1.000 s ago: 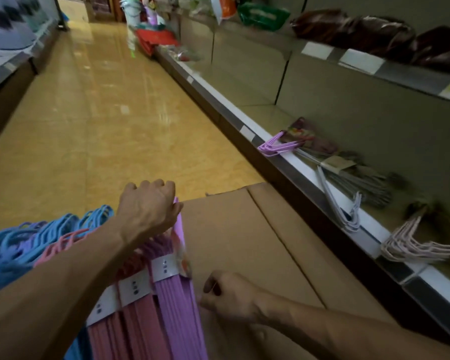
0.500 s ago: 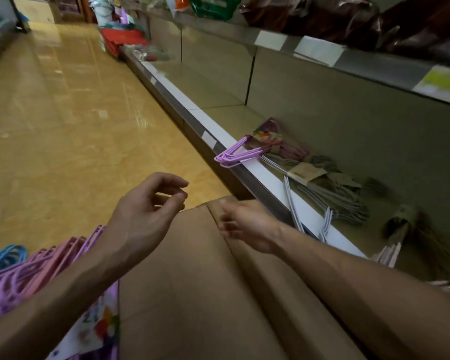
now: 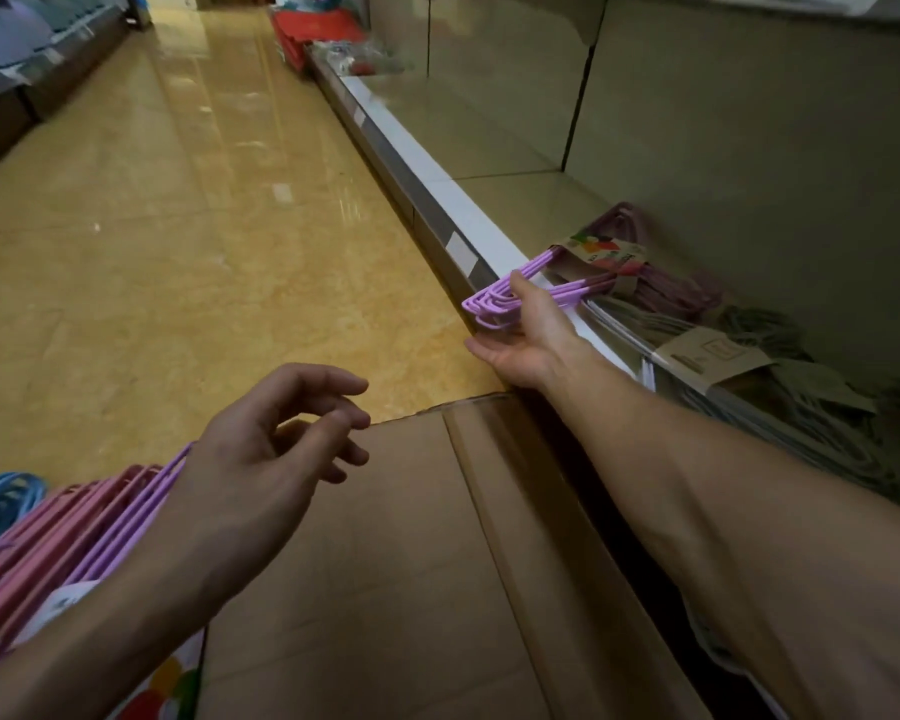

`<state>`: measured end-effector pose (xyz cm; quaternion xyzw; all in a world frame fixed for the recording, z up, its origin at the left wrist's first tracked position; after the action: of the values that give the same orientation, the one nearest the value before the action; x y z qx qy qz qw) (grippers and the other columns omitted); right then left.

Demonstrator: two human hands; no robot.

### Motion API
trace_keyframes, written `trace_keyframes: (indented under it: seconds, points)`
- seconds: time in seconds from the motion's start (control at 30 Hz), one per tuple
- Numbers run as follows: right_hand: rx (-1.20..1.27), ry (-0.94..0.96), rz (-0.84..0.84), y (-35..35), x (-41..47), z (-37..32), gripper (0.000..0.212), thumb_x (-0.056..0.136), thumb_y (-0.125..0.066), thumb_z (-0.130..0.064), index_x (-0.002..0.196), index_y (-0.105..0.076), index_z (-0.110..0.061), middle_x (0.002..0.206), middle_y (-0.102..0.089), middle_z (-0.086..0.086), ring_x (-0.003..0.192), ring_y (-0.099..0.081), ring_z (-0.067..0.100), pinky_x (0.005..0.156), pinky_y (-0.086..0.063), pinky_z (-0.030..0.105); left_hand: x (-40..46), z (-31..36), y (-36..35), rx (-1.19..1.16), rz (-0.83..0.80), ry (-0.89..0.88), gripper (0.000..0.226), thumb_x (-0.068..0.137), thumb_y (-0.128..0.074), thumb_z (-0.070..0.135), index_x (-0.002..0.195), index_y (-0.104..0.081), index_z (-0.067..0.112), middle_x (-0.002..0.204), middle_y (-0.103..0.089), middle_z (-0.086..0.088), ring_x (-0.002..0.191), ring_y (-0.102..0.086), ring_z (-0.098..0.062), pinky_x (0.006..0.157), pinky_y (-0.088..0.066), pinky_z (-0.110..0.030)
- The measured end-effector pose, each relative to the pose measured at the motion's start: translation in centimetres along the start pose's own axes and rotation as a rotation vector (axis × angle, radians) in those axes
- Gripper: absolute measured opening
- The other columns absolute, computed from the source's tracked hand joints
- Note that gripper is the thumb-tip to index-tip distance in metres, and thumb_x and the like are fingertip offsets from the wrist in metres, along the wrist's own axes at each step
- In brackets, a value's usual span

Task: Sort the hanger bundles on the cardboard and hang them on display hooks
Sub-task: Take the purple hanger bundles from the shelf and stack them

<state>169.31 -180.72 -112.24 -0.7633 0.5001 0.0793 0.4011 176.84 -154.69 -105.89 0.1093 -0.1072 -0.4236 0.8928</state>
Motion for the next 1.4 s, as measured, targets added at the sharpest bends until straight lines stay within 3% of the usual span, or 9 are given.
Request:
trace_keyframes:
  seconds: [0.17, 0.3, 0.4, 0.5, 0.57, 0.67, 0.8, 0.9, 1.4]
  points:
    - [0.116, -0.005, 0.025, -0.9, 0.6, -1.7, 0.026, 0.095, -0.065, -0.028, 0.106, -0.059, -0.006, 0.107, -0.065, 0.014, 0.091, -0.064, 0.021, 0.08, -0.054, 0.029, 0.5, -0.6, 0.7, 0.014, 0.004, 0.017, 0.019, 0.096, -0.056, 0.008, 0.1, -0.069, 0.021, 0.093, -0.071, 0.001, 0.076, -0.072, -0.018, 0.064, -0.059, -0.028]
    - [0.097, 0.062, 0.07, -1.8, 0.8, -3.5, 0.012, 0.099, -0.057, -0.021, 0.096, -0.052, -0.01, 0.077, -0.055, 0.007, 0.054, -0.046, 0.012, 0.051, -0.034, 0.02, 1.1, -0.2, 0.2, -0.003, 0.003, 0.019, 0.018, 0.095, -0.057, 0.007, 0.097, -0.071, 0.019, 0.093, -0.072, 0.001, 0.074, -0.072, -0.018, 0.064, -0.06, -0.031]
    - [0.149, 0.094, 0.062, -1.5, 0.4, -4.6, 0.015, 0.098, -0.058, -0.021, 0.1, -0.055, -0.006, 0.089, -0.06, 0.012, 0.067, -0.058, 0.02, 0.065, -0.051, 0.028, 1.2, -0.4, -0.8, -0.014, -0.021, 0.023, 0.018, 0.096, -0.057, 0.007, 0.097, -0.071, 0.019, 0.092, -0.072, 0.0, 0.074, -0.072, -0.019, 0.064, -0.058, -0.032]
    - [0.257, 0.121, -0.002, -0.8, -0.5, -5.2, 0.016, 0.1, -0.055, -0.01, 0.113, -0.053, -0.002, 0.114, -0.059, 0.026, 0.096, -0.067, 0.036, 0.082, -0.059, 0.053, 1.1, -0.4, -1.7, -0.005, -0.068, 0.023, 0.018, 0.096, -0.057, 0.008, 0.098, -0.07, 0.021, 0.092, -0.071, 0.001, 0.075, -0.072, -0.019, 0.063, -0.057, -0.031]
    - [0.322, 0.13, -0.053, -0.5, -1.5, -5.6, 0.017, 0.101, -0.05, -0.004, 0.117, -0.05, -0.001, 0.122, -0.054, 0.029, 0.104, -0.066, 0.037, 0.084, -0.06, 0.049, 1.1, -0.1, -2.0, 0.002, -0.086, 0.017, 0.018, 0.096, -0.057, 0.01, 0.099, -0.07, 0.021, 0.093, -0.071, 0.002, 0.075, -0.072, -0.019, 0.064, -0.057, -0.031]
    - [0.323, 0.131, -0.058, 0.2, -2.4, -6.3, 0.018, 0.101, -0.049, 0.0, 0.12, -0.05, 0.001, 0.111, -0.052, 0.025, 0.087, -0.06, 0.027, 0.079, -0.059, 0.034, 1.2, 0.7, -2.0, 0.007, -0.096, 0.001, 0.018, 0.096, -0.056, 0.011, 0.1, -0.069, 0.022, 0.093, -0.071, 0.004, 0.076, -0.072, -0.019, 0.065, -0.058, -0.032]
    - [0.253, 0.087, -0.079, 1.2, -3.6, -5.1, 0.006, 0.101, -0.047, 0.002, 0.104, -0.049, -0.003, 0.076, -0.046, 0.011, 0.059, -0.043, 0.013, 0.042, -0.042, 0.021, 1.4, 1.7, -1.8, -0.011, -0.106, -0.003, 0.018, 0.097, -0.055, 0.011, 0.104, -0.069, 0.022, 0.093, -0.071, 0.002, 0.077, -0.072, -0.02, 0.067, -0.057, -0.035]
    - [0.198, 0.041, -0.097, 2.2, -5.7, -3.0, 0.019, 0.099, -0.05, 0.0, 0.117, -0.05, -0.005, 0.078, -0.047, 0.009, 0.059, -0.044, 0.011, 0.044, -0.041, 0.018, 1.2, 1.9, -1.4, -0.023, -0.114, 0.034, 0.018, 0.097, -0.056, 0.013, 0.105, -0.068, 0.024, 0.094, -0.07, 0.0, 0.077, -0.072, -0.021, 0.069, -0.058, -0.039]
    - [-0.201, -0.03, -0.296, 1.0, -19.0, 4.2, 0.019, 0.096, -0.051, 0.008, 0.101, -0.042, -0.008, 0.075, -0.045, 0.011, 0.055, -0.044, 0.013, 0.044, -0.037, 0.018, -3.4, 5.2, 4.1, 0.088, -0.065, 0.007, 0.013, 0.097, -0.059, 0.018, 0.105, -0.065, 0.027, 0.095, -0.068, 0.0, 0.08, -0.07, -0.014, 0.072, -0.057, -0.033]
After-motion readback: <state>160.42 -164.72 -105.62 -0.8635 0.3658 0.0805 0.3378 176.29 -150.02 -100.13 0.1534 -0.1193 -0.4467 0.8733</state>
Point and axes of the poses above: each hand's wrist, its own x-axis towards the middle knuckle, its own y-axis out of the back of the hand, z = x × y, the point moved 6 cm from there along x, towards the middle knuckle
